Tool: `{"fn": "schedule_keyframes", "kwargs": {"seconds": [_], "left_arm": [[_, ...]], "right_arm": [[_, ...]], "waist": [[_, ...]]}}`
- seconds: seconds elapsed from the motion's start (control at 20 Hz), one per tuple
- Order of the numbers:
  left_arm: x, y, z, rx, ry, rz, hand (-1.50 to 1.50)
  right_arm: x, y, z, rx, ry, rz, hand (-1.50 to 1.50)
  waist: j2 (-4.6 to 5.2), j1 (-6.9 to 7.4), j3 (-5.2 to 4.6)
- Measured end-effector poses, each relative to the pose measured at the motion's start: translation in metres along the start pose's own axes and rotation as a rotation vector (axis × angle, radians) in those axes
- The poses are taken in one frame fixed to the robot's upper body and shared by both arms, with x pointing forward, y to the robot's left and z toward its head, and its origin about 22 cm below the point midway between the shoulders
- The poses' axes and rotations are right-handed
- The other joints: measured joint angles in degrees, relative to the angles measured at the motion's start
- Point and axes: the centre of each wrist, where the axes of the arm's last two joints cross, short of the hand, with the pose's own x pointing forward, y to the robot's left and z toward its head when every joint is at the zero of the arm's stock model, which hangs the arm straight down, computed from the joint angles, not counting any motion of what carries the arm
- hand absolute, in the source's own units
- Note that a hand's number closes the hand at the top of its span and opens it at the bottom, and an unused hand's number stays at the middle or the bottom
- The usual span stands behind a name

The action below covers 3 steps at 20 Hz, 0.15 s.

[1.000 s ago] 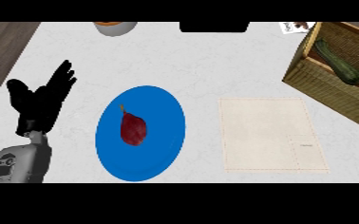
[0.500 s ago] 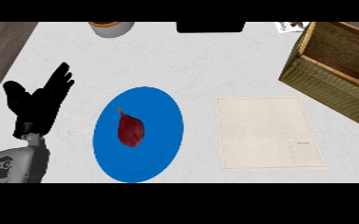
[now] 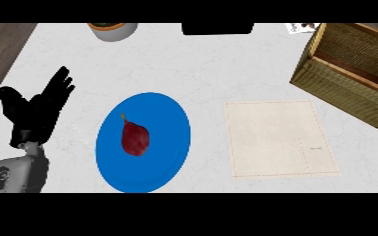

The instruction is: Pick the squash from the placemat and place it in the basket

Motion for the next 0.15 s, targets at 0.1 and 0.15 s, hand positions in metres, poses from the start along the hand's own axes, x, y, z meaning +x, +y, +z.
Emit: {"fn": "schedule_keyframes", "kwargs": {"seconds": [0.1,0.15], "left_arm": [[-0.004,-0.001,0.003,0.001,0.006,-0.002,0.0],[-0.005,0.003,0.002,0.001,0.005,0.0,0.0]], "right_arm": [[-0.009,-0.028,0.0,0.038,0.009,0.005,-1.5],[-0.014,-0.041,-0.002,0.054,0.01,0.01,-1.5]], "waist": [[-0.04,-0.17,0.0],[0.01,-0.12,0.0]]}}
